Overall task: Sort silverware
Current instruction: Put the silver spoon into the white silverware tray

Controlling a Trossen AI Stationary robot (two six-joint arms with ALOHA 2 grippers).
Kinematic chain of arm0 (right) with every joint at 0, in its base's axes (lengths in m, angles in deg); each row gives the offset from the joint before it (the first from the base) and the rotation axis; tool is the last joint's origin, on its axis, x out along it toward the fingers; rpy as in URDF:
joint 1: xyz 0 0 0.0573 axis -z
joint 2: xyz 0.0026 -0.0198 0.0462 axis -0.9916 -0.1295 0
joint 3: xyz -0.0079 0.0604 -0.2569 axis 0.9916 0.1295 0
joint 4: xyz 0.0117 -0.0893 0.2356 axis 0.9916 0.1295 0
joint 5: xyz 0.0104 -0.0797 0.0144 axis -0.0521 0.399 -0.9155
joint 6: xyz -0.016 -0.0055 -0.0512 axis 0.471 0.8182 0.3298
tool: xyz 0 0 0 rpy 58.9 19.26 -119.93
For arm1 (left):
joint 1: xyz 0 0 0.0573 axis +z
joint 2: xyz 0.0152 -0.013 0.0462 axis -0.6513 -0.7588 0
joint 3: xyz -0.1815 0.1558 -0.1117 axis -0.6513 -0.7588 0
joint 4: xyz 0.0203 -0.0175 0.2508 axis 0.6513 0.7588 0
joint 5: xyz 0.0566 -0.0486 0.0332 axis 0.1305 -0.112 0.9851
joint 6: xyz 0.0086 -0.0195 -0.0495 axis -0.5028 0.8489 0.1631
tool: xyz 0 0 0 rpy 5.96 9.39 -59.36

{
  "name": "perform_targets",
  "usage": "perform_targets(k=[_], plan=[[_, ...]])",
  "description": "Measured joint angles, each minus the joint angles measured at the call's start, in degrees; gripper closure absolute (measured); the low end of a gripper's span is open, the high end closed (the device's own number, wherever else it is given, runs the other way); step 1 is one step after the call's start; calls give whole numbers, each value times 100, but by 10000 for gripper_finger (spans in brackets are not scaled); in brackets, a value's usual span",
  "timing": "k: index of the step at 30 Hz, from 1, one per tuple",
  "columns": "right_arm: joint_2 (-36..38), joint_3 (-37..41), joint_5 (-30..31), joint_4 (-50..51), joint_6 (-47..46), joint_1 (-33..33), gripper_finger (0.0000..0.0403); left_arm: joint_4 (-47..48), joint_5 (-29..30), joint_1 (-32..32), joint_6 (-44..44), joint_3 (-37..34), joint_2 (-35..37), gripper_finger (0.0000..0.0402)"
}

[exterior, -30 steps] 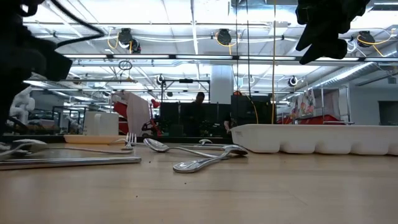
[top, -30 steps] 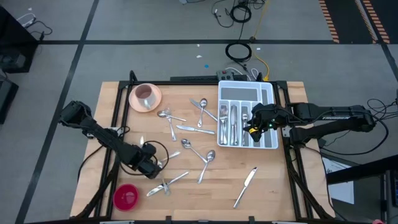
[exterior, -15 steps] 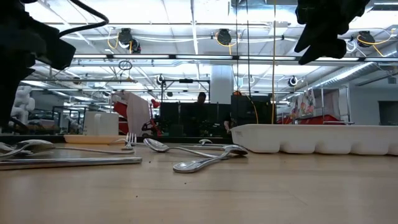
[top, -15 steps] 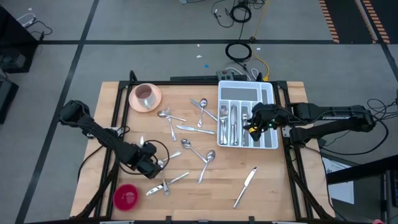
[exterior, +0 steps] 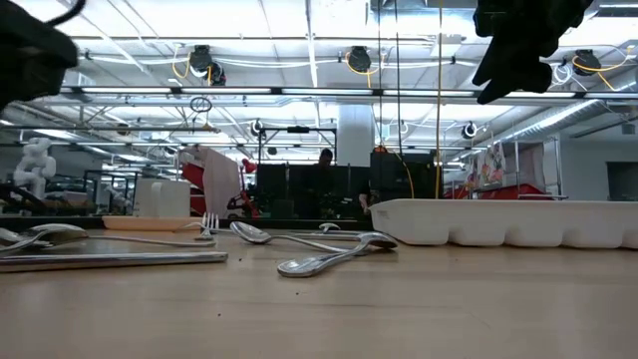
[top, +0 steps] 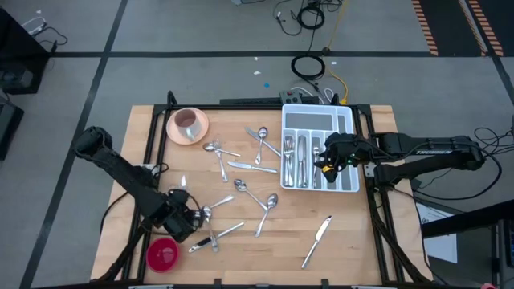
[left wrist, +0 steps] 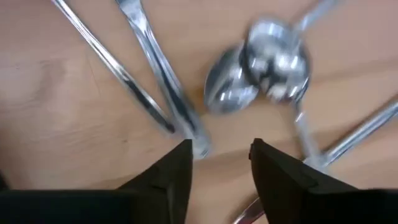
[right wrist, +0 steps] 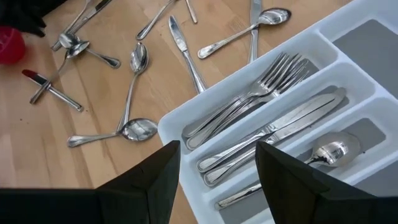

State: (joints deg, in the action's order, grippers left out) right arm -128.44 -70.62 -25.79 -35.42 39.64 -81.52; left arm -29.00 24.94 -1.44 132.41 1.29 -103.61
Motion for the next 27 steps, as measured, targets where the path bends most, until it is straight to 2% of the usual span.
perform_targets(k=[5,11,16,27], plan=[[-54,0,9,-3,155,0,202,174,146,-44,734,-5,96,210],[-158,2,7,1,155,0,202,-890,645,7,947,-343,89,205],[-233,4,-33,22,155,0,202,-814,677,74,955,-501,79,205],[-342,4,-31,42,191,0,202,-735,361,3,1041,-632,149,204]])
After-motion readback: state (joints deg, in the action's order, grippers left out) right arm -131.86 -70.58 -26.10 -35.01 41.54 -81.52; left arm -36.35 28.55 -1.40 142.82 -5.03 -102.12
